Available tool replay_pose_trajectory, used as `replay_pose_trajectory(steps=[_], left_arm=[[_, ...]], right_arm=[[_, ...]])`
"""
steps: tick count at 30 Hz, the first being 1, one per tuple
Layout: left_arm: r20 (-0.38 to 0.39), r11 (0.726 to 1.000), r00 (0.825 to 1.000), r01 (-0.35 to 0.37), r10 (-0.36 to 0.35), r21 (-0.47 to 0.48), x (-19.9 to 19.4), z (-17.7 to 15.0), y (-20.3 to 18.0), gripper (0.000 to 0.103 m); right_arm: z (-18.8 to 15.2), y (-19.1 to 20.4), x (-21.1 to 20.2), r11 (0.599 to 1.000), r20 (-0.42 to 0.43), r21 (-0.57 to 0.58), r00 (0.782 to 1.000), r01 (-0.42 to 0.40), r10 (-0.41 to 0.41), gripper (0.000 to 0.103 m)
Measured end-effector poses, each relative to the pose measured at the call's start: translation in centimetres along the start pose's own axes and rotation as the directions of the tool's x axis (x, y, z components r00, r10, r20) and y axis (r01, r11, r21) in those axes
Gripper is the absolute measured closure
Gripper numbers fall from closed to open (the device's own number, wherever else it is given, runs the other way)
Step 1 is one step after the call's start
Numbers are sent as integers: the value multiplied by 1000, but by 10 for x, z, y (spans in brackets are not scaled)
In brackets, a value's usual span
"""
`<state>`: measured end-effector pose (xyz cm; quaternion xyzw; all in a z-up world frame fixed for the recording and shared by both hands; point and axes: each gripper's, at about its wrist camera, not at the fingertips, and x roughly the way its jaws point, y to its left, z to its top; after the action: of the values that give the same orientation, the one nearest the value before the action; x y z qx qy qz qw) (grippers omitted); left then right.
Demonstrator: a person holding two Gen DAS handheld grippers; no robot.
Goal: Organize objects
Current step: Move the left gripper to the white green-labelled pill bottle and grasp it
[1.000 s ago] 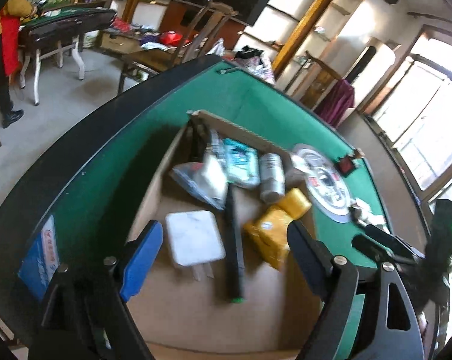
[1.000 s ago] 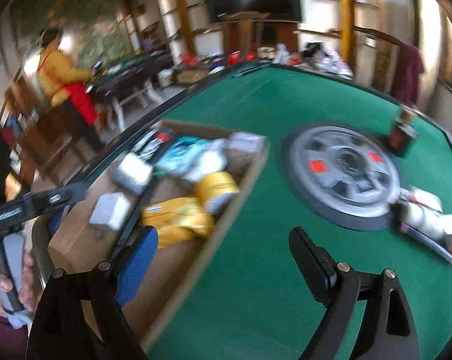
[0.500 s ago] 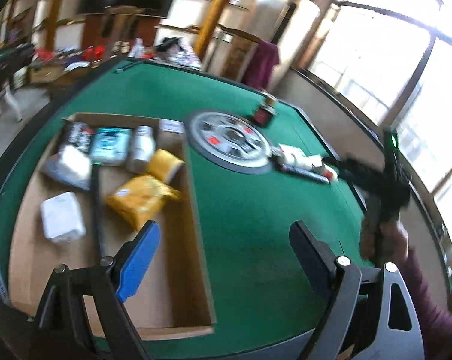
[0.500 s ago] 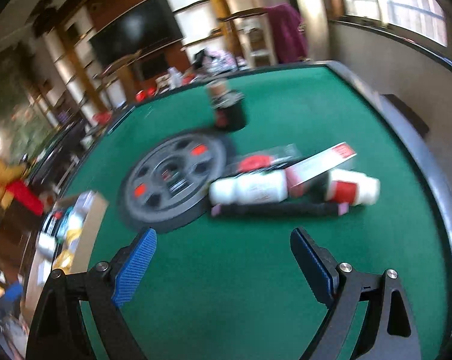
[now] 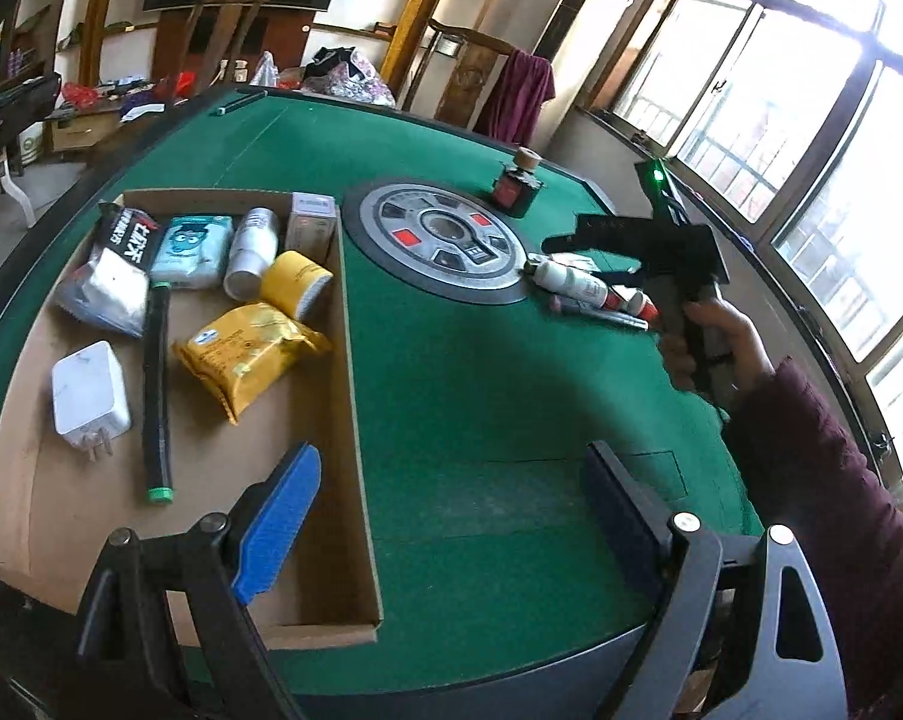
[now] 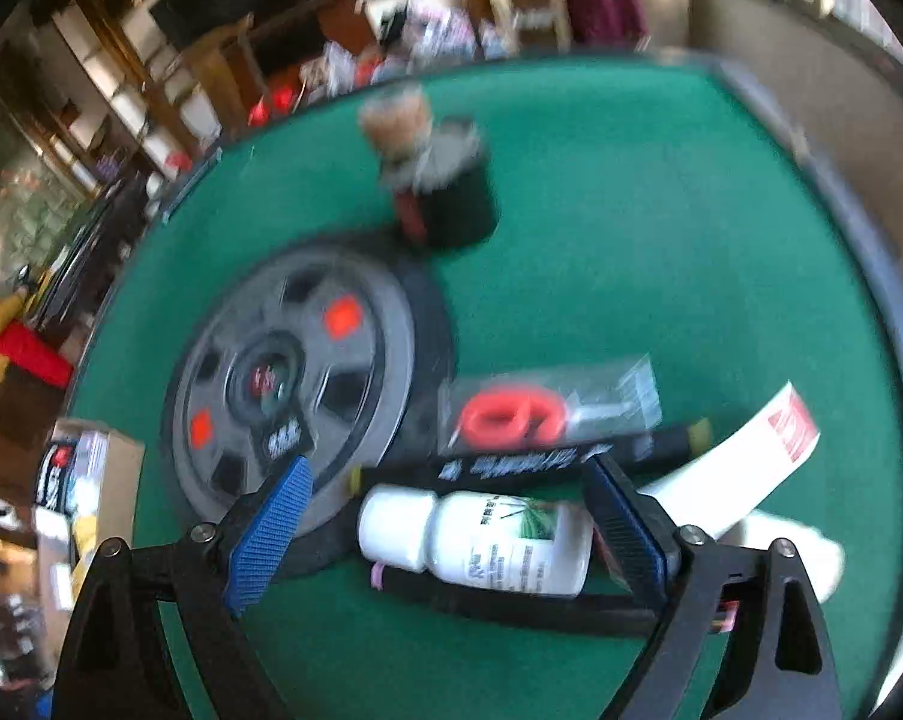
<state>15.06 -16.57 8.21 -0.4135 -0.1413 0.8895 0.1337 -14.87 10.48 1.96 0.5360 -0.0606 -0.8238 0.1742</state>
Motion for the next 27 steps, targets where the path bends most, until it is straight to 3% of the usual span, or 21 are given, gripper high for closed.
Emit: replay_pose_trajectory(steps=[2, 3, 6, 8, 10, 12, 14, 16, 19, 23, 27], left_arm=[[-2, 1000, 1000, -1, 1, -6, 2, 1, 3, 16], [-11, 1000, 1000, 3, -3, -12, 5, 1, 4, 16], [-31, 999, 999, 26, -27, -21, 14, 2, 4, 16], [-47, 1000, 999, 21, -22, -9, 21, 2, -1, 16], [-56, 1000, 998, 9, -9, 7, 27, 5, -6, 16], [-55, 999, 998, -23, 25, 36, 35, 13, -14, 16], [-38, 995, 997, -66, 69, 76, 42, 23, -25, 16], [-27, 990, 995, -91, 95, 111, 50, 33, -35, 16], [-33, 980, 994, -99, 107, 174, 77, 49, -56, 16], [-54, 963, 992, -94, 111, 252, 123, 65, -82, 16], [-63, 940, 988, -111, 138, 321, 167, 79, -102, 16]], right_arm=[[-12, 6, 0, 994, -42, -17, 994, -104, 103, 8], [-25, 14, -2, 978, -92, -33, 975, -208, 205, 8], [-56, 37, -16, 922, -169, -101, 919, -374, 355, 9], [-73, 44, -36, 920, -125, -164, 933, -356, 339, 9], [-80, 36, -63, 947, 15, -166, 960, -275, 281, 9], [-82, 22, -85, 979, 181, -132, 967, -154, 176, 8], [-82, 4, -102, 996, 313, -61, 947, -62, 78, 8], [-82, -17, -114, 999, 401, 18, 916, -33, 24, 8], [-87, -55, -122, 990, 458, 132, 889, -55, -12, 7], [-83, -97, -119, 963, 432, 262, 900, -66, -56, 7], [-85, -132, -121, 904, 444, 379, 896, -198, 10, 6]])
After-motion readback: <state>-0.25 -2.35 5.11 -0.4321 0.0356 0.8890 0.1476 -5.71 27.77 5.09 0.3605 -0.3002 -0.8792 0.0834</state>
